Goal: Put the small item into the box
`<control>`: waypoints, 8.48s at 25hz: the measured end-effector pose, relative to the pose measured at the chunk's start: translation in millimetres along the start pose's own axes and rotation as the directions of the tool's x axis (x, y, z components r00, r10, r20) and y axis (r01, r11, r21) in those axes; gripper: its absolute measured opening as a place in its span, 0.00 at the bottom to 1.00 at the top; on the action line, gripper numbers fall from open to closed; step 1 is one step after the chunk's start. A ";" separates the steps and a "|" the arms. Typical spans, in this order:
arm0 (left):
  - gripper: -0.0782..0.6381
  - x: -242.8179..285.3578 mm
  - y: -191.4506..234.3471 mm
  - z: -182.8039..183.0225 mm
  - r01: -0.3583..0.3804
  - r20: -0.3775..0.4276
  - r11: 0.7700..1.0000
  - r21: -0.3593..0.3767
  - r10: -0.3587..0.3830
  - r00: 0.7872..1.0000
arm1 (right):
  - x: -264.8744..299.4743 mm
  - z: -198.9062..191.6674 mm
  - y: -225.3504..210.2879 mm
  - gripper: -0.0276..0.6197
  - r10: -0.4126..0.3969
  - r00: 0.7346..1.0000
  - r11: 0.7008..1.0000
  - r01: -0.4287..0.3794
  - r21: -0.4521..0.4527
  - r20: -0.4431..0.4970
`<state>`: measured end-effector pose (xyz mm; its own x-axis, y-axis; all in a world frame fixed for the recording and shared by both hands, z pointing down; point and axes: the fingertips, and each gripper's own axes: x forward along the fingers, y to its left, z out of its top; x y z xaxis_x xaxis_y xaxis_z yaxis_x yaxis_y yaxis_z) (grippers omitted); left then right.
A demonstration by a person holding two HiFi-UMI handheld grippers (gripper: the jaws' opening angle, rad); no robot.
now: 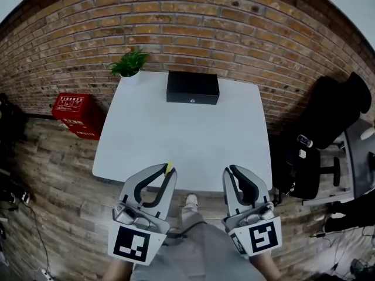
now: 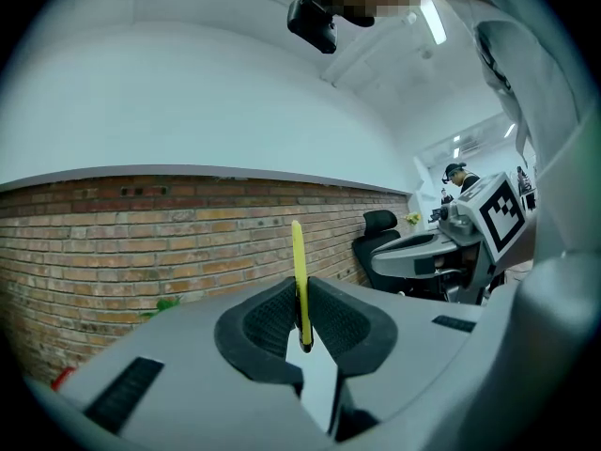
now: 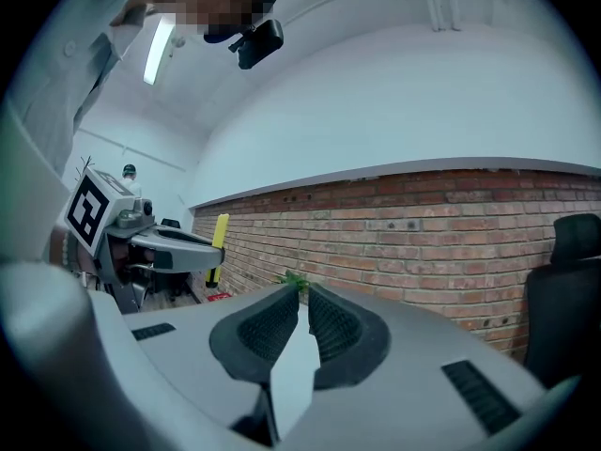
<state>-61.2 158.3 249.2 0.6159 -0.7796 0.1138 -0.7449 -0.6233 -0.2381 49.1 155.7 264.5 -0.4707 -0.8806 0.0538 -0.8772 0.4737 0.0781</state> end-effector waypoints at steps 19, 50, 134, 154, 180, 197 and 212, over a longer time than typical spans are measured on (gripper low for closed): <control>0.18 143.7 61.6 -9.4 -0.126 -0.064 0.986 -0.112 0.120 0.991 | 125.6 -14.7 -104.1 0.14 0.107 0.994 0.994 -0.107 -0.003 -0.020; 0.18 195.1 116.1 -50.5 -0.003 -0.122 0.999 -0.036 -0.001 0.992 | 208.8 -52.3 -126.6 0.14 0.027 0.995 1.000 -0.028 -0.011 -0.093; 0.18 250.3 176.1 -168.8 -0.009 -0.189 0.999 -0.054 -0.001 0.982 | 316.5 -285.3 -88.0 0.18 -0.019 0.862 0.991 0.084 0.105 -0.507; 0.18 231.3 167.0 -114.2 -0.002 -0.137 1.000 0.001 0.002 0.991 | 279.6 -209.3 -111.4 0.16 -0.050 0.920 0.985 0.108 0.131 -0.388; 0.18 195.0 148.9 -4.3 0.003 0.012 0.998 0.057 -0.003 1.000 | 202.2 -12.7 -170.0 0.14 -0.188 0.980 0.982 0.188 -0.013 -0.063; 0.18 251.5 155.9 -35.2 0.106 -0.027 0.991 0.084 -0.104 0.994 | 188.1 -23.6 -169.5 0.14 -0.226 0.969 0.974 0.228 0.013 -0.096; 0.18 367.2 105.4 -193.4 0.527 -0.492 0.827 0.195 -0.382 0.782 | 157.6 -62.6 -201.6 0.14 -0.363 0.915 0.925 0.377 0.050 -0.179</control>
<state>36.8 -205.6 452.4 0.6399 -0.4024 0.6547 -0.2420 -0.9141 -0.3253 157.7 -77.9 319.5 -0.0955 -0.9754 0.1989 -0.9935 0.1059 0.0423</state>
